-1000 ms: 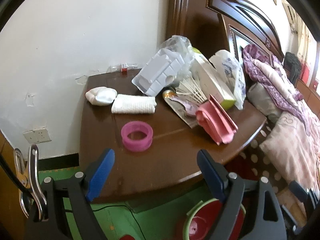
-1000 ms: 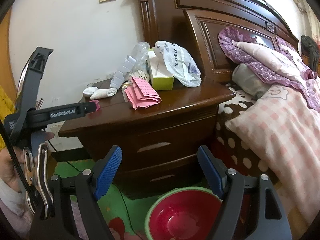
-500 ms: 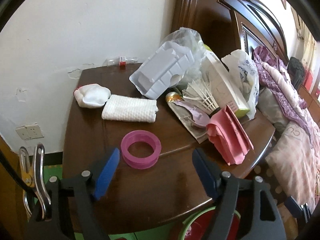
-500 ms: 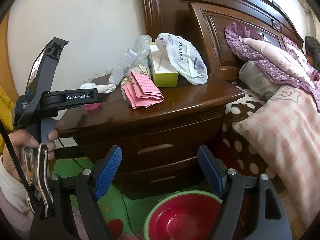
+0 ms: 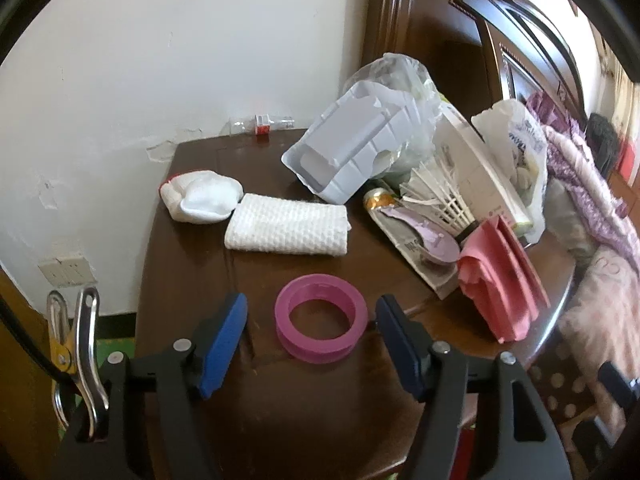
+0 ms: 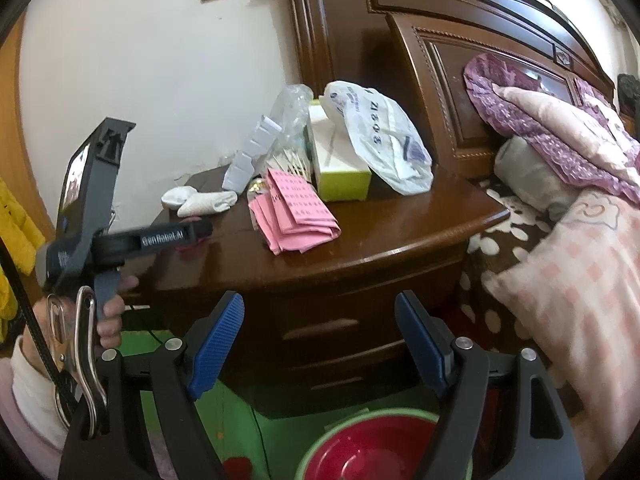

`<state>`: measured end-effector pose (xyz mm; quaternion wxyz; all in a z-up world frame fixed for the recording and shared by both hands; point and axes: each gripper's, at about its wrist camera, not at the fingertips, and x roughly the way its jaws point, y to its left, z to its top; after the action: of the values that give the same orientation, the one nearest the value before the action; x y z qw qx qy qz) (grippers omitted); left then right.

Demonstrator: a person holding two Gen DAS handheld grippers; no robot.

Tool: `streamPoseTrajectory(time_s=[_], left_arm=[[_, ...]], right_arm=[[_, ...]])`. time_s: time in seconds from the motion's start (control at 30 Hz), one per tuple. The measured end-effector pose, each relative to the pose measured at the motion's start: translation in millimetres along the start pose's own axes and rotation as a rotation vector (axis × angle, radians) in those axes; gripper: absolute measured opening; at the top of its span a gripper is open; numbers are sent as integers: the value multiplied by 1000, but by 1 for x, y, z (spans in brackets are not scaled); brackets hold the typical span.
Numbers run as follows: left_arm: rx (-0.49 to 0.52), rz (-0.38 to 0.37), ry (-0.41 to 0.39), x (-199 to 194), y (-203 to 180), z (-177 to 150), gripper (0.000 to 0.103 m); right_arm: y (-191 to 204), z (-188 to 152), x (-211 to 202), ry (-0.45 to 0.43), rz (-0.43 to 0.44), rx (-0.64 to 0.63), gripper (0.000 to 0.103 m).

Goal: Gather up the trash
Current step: 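Move the left tool to the pink tape roll while the right tool approaches the pink paper, then grasp the pink tape roll with the left tool while the right tool grasps the pink paper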

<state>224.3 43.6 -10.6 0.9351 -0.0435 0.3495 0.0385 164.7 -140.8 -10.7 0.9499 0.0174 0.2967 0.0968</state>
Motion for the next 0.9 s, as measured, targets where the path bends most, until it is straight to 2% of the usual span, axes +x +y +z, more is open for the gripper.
streamPoseTrajectory(time_s=[0.07,0.2,0.57,0.73,0.8,0.9], left_arm=[[8,32,-10,0,0,-1,59],[-6,46,-25,0,4,0,45],[-6,9,-28,-4,8,-2,45],[-12,-2,-27,-5,9,-2,45],[-9,-1,-27,-5,9,-1,45],[-12,-6,-26,-6,9,-1,45]], right_arm=[[1,5,5,-2,3,-4,80],[4,16,17,-13,14,-13,80],[17,51,67,-20,45,-52,80],[20,56,89,9,37,-64,80],[19,55,96,28,42,-62,74],[16,53,99,29,43,-49,49]])
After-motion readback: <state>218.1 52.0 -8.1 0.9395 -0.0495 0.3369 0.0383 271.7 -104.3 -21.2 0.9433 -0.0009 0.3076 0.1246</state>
